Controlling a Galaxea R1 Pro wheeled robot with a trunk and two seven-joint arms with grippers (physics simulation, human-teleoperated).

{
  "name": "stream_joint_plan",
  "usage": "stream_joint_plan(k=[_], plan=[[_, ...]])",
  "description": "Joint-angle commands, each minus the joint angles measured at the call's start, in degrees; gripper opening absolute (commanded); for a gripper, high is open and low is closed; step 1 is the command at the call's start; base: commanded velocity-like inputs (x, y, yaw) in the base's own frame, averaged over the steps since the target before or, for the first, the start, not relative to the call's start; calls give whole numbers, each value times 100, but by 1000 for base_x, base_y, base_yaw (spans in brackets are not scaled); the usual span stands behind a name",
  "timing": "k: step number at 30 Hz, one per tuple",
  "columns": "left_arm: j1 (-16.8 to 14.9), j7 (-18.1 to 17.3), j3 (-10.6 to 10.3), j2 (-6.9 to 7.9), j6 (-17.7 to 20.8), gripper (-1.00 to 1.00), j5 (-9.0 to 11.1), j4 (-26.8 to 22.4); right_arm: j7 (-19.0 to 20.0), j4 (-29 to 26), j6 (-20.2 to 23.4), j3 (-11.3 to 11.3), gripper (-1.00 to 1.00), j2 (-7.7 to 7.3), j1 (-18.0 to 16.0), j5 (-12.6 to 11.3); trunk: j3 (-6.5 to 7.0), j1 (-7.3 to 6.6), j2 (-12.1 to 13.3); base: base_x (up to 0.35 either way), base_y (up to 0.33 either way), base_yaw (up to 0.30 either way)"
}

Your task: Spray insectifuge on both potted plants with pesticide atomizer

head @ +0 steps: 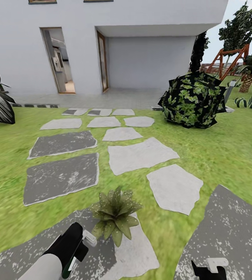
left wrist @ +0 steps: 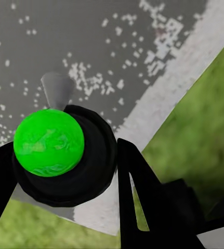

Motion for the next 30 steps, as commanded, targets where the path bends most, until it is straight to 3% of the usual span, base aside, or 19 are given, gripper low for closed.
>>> stream_joint_plan(k=[1,17,30], plan=[[-2,-48,34,7,11,-100,-61,-2,45,2,-22,-49,100,3,-5,21,-5,-1,-2,4,-13,54],[121,-39,-4,45,-1,-100,-118,51,45,7,-22,-49,100,10,-5,28,-5,-1,-2,0,-1,238],[121,-39,-11,34,-6,-100,-123,42,44,7,-22,-49,100,10,-5,28,-5,-1,-2,0,-186,22]])
